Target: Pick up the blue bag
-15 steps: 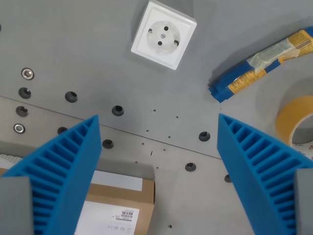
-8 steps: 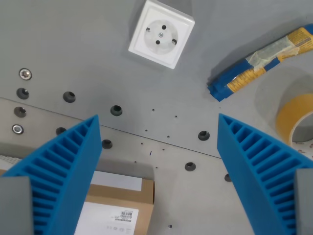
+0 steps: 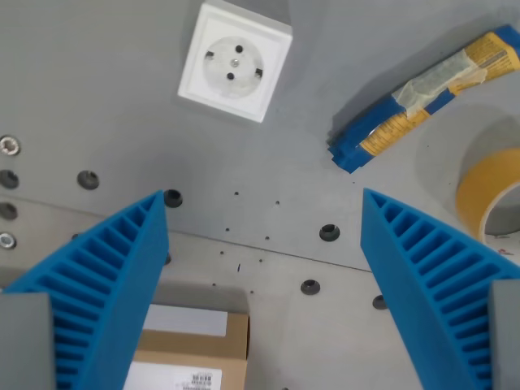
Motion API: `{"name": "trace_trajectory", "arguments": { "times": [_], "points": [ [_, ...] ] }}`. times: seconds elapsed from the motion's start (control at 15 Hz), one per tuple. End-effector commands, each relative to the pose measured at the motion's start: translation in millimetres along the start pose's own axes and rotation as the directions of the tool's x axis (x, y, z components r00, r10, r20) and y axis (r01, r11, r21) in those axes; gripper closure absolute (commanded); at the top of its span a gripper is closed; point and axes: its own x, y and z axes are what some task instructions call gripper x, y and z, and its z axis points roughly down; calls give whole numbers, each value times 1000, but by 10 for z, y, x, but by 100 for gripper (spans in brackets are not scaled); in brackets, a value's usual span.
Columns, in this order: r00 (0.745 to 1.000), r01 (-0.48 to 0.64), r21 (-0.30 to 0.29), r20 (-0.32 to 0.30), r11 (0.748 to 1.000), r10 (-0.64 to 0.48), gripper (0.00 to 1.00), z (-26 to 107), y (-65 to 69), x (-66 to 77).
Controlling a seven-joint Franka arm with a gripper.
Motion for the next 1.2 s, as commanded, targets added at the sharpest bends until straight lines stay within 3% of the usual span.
{"name": "trace_trajectory", "arguments": {
  "times": [0.07, 0.33, 0.73, 1.2],
  "points": [
    [969, -201, -6, -148, 980, 198, 0, 147, 106, -139],
    [943, -298, 18, -151, 954, 298, 0, 320, 320, -112],
    [898, -426, 55, -94, 903, 429, 0, 600, 631, 34],
    [840, -523, 67, -129, 850, 527, 0, 966, 920, -77]
  ]
}}
